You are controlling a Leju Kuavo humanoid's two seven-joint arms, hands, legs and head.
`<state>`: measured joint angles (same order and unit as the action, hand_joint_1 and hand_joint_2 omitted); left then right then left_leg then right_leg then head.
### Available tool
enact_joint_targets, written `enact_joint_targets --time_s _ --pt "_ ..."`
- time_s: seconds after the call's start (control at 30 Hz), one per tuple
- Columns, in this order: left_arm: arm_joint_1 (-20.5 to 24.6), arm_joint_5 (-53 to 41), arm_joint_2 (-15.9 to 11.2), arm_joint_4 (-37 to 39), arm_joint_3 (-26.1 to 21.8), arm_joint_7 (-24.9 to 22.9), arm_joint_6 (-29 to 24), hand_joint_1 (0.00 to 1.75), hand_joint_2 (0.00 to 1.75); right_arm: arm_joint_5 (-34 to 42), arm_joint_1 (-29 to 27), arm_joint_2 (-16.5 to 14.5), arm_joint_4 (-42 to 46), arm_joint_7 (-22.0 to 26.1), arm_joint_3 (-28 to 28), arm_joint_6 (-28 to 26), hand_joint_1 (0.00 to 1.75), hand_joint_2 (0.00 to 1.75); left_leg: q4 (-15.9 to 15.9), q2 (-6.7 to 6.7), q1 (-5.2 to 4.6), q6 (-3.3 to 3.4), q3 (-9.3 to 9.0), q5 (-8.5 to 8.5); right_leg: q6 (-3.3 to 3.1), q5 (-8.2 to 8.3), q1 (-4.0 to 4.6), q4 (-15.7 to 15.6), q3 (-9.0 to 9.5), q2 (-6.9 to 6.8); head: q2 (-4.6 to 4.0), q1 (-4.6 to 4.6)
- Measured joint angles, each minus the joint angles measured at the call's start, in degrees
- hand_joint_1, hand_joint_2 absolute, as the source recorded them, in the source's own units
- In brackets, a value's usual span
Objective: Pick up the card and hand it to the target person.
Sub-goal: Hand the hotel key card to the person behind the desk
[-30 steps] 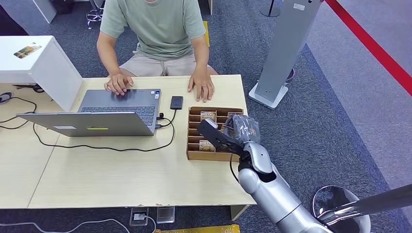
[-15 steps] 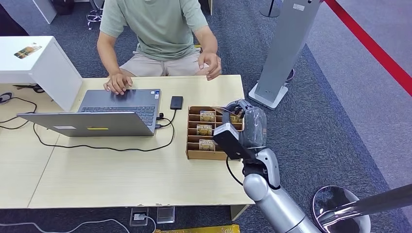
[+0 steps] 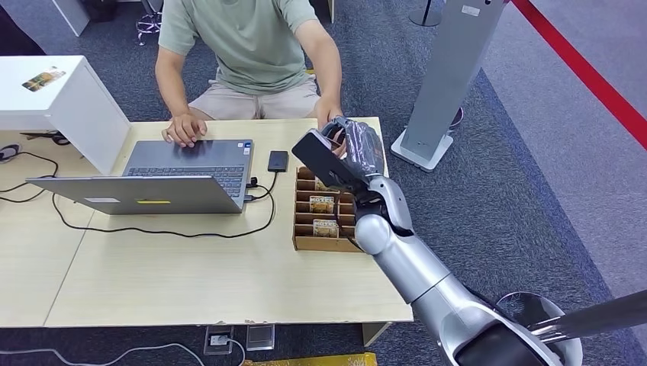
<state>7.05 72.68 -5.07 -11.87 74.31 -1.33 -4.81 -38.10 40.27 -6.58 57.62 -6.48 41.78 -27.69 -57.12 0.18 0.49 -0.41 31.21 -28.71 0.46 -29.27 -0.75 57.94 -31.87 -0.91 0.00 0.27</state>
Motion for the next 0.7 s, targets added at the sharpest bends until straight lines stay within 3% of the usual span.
enact_joint_targets --time_s 0.33,0.47,0.7 --pt "0.2 0.9 -0.1 0.0 0.0 -0.5 -0.2 0.00 1.75 -2.5 11.2 -6.2 -18.5 -4.2 2.4 1.4 1.45 1.75 0.0 0.00 0.00 0.00 0.00 0.00 0.00 0.00 0.00 0.0 -0.02 0.01 0.00 0.07" --pt "0.1 1.0 -0.2 0.0 0.0 -0.7 0.0 0.00 1.75 -2.8 12.7 -7.5 -23.5 -4.6 3.0 1.5 0.00 1.75 0.0 0.00 0.00 0.00 -0.01 0.00 0.00 0.00 0.00 0.0 -0.02 0.01 0.00 0.05" --pt "0.1 0.9 -0.2 0.0 0.3 -0.6 1.1 0.00 1.75 -2.5 13.3 -8.0 -28.6 -4.7 3.7 1.5 0.00 1.75 0.0 0.01 0.00 0.00 -0.02 0.00 0.00 0.00 0.00 0.0 -0.03 0.03 0.01 0.07"
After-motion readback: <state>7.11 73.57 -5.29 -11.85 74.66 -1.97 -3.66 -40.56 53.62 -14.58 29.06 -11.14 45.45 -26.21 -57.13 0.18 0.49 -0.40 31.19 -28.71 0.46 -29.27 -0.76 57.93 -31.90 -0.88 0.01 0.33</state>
